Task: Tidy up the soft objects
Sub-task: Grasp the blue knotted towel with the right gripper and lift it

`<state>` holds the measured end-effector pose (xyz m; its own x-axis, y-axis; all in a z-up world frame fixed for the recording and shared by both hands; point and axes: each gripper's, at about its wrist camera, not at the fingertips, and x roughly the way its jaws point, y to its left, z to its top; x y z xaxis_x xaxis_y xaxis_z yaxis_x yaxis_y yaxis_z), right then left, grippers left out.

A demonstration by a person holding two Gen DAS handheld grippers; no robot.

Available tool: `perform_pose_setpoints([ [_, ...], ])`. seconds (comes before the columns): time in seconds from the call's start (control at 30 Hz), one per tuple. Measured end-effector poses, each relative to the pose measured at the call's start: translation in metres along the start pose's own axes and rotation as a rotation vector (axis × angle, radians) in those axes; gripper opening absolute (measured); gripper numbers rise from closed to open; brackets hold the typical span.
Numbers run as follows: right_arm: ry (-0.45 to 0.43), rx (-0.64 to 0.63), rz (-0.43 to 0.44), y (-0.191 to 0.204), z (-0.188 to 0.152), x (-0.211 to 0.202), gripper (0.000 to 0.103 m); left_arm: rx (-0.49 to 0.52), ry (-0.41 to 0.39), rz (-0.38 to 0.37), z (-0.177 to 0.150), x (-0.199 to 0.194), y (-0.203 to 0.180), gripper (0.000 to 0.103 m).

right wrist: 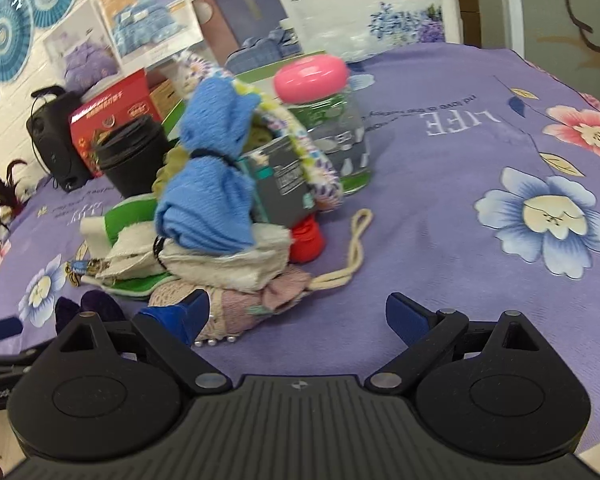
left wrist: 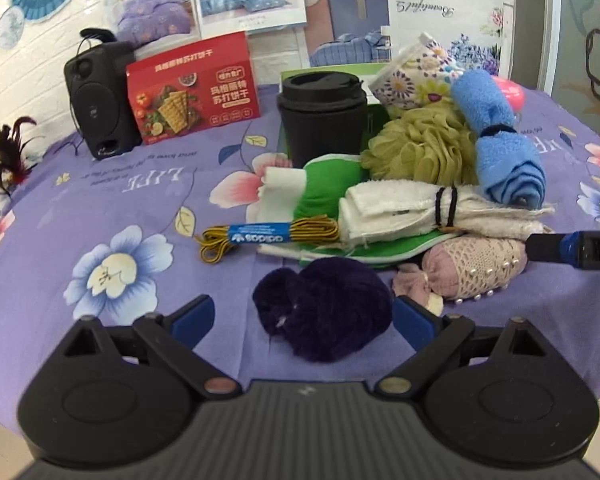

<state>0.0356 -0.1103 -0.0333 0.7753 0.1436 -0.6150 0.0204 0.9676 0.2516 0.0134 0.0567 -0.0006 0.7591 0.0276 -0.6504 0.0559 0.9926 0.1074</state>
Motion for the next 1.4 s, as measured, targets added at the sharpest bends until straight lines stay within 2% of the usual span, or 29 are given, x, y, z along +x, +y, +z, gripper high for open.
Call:
perform_pose_setpoints([
  [0.2,-0.011,-0.013,0.056,0.028,-0.006,0.01,0.082,-0.01,0.031,0.013,-0.003,0.006,0.018,0.093],
  [0.33,-0.156,0.001,0.03,0.03,0.008,-0.006,0.082,-0.045,0.025,0.015,0.0,0.001,0.031,0.093],
  [0.47,-0.21,-0.013,-0.004,0.032,0.04,-0.003,0.082,-0.051,0.009,0.017,0.009,0.001,0.032,0.093],
  [0.53,-0.193,-0.03,-0.06,0.036,0.05,0.013,0.082,-0.065,0.004,0.0,0.012,-0.001,0.032,0.093],
  [0.6,-0.133,-0.057,-0.077,0.037,0.051,0.032,0.082,-0.063,0.007,-0.007,0.012,-0.001,0.03,0.093],
  [0.7,-0.094,-0.027,-0.102,0.019,0.049,0.039,0.082,-0.051,0.018,-0.002,0.011,0.002,0.027,0.093],
  [0.8,-0.143,0.071,-0.125,-0.016,0.042,0.012,0.082,-0.05,0.023,-0.006,0.011,0.004,0.026,0.093],
  [0.93,-0.198,0.209,-0.284,-0.07,0.031,-0.024,0.082,-0.048,0.026,-0.009,0.014,0.008,0.022,0.093],
  [1.03,-0.202,0.262,-0.281,-0.094,0.025,-0.036,0.082,-0.043,0.025,-0.007,0.015,0.009,0.02,0.093],
  [1.17,-0.199,0.245,-0.24,-0.099,0.023,-0.041,0.082,-0.034,0.006,0.015,0.016,0.001,0.02,0.093],
  [1.3,-0.125,0.173,-0.318,-0.105,0.041,-0.014,0.082,-0.047,0.007,0.027,0.018,-0.002,0.024,0.093],
  [1.4,-0.073,0.133,-0.309,-0.113,0.051,0.009,0.082,-0.051,0.011,0.041,0.019,-0.002,0.026,0.093],
])
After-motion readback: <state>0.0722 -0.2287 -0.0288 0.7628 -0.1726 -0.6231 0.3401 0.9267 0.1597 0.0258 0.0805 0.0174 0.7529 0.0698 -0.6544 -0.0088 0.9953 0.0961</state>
